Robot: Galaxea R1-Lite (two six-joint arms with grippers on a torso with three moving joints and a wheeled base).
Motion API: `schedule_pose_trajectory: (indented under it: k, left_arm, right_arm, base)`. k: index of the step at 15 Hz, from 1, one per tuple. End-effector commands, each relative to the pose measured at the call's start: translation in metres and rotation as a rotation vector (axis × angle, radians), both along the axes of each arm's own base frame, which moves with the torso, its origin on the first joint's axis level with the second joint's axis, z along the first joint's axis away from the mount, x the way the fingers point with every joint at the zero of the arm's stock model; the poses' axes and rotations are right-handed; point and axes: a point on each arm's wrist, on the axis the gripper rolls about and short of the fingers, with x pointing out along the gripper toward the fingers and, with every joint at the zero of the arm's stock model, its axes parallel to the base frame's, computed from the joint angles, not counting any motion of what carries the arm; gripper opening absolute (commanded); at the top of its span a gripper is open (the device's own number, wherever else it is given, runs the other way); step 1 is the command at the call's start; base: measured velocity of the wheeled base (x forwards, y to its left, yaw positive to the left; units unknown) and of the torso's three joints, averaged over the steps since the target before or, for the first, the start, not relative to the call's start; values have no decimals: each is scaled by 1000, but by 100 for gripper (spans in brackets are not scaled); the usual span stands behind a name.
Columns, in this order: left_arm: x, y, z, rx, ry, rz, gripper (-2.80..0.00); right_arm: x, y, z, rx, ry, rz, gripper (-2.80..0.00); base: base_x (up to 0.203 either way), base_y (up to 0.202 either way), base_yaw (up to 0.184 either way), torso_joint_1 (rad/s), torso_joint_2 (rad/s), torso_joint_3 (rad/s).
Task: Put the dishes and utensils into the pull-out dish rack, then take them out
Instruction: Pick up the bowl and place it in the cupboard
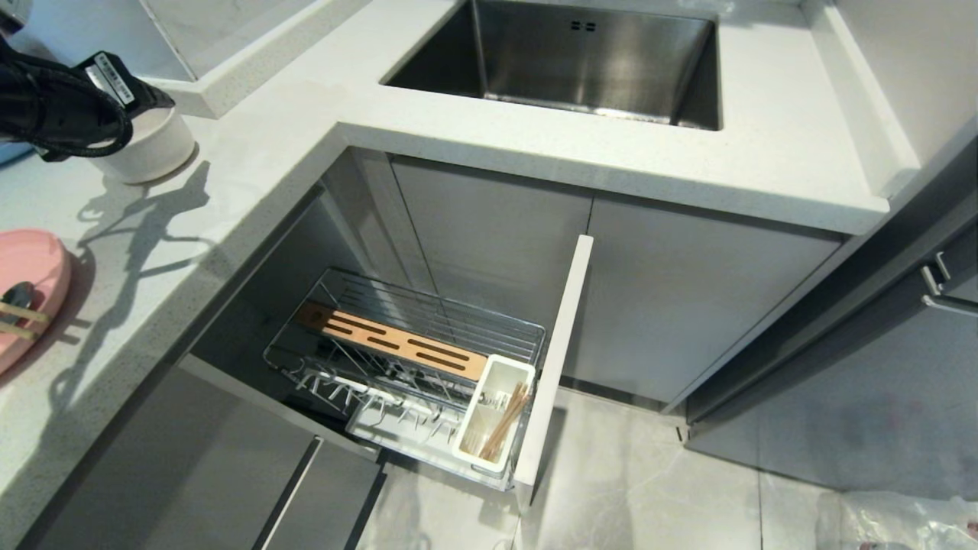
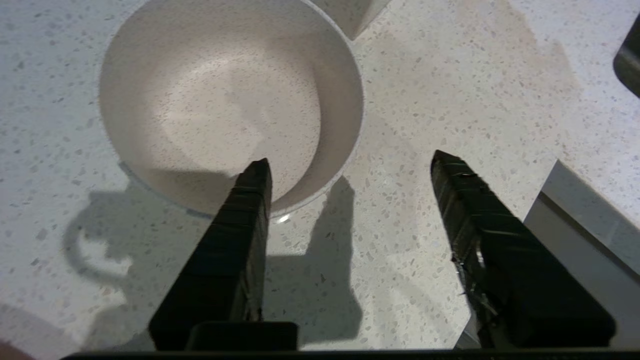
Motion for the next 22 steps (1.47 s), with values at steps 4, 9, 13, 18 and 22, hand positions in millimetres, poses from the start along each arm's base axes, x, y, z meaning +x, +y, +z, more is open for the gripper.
schedule_pose_trajectory:
  k: [4,9,13,18,22]
  left_arm:
    - [9,4,-2,-8,-32,-16,0]
    - [23,11,-9,-7,-47,-36,0]
    - [27,12,-12,-10,-37,-48,0]
    - [30,12,-15,-8,-30,-48,0]
    - [30,12,-15,-8,-28,-48,0]
  right_arm:
    - [0,0,0,0,2,-1,-280]
    - [0,0,0,-1,2,-1,-280]
    - [0,0,0,0,2,-1,-280]
    - [0,0,0,-1,2,0,-280]
    - [0,0,0,-1,2,-1,-280]
  base:
    - [0,0,0,0,0,0]
    - [0,0,0,0,0,0]
    - [0,0,0,0,0,0]
    - [0,0,0,0,0,0]
    - [0,0,0,0,0,0]
